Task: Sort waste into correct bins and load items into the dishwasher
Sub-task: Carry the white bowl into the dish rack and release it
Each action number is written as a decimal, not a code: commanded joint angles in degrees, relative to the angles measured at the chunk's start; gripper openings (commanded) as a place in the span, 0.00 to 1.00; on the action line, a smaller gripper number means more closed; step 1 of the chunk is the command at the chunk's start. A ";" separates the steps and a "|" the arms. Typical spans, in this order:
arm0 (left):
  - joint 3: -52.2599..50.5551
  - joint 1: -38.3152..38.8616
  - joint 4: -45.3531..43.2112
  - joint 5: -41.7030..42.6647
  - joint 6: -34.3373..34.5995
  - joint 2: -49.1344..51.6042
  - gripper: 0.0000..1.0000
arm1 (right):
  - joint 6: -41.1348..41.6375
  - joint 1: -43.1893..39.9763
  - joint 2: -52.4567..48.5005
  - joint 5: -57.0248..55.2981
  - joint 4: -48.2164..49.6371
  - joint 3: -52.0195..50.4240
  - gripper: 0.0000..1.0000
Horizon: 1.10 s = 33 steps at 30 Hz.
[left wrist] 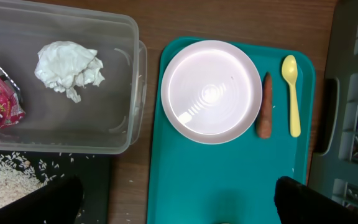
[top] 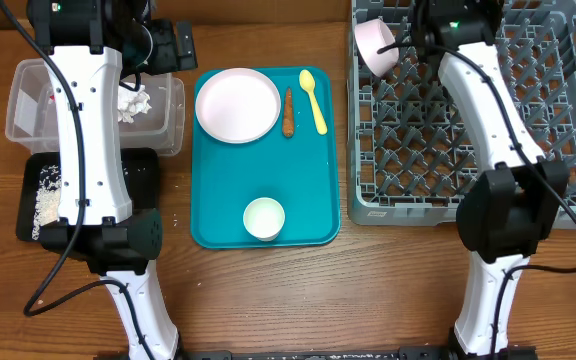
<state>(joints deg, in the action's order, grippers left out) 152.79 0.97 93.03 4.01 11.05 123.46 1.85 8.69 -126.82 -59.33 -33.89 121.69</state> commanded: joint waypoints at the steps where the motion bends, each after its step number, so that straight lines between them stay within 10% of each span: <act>1: 1.01 -0.15 -0.13 -0.39 0.57 -0.96 1.00 | -11.89 -0.42 -2.36 -3.04 4.17 0.15 0.04; 13: 1.01 -0.20 -0.13 -0.39 0.57 -0.96 1.00 | -25.97 -1.70 -10.36 -2.12 17.31 0.15 0.07; 33: 1.01 -0.20 -0.13 -0.39 0.57 -0.96 1.00 | -25.90 -1.62 -14.80 -2.67 17.59 -0.24 0.06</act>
<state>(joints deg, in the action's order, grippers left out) 152.79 0.97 93.03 4.01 11.05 123.46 -24.05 7.16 -140.33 -60.51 -15.70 121.69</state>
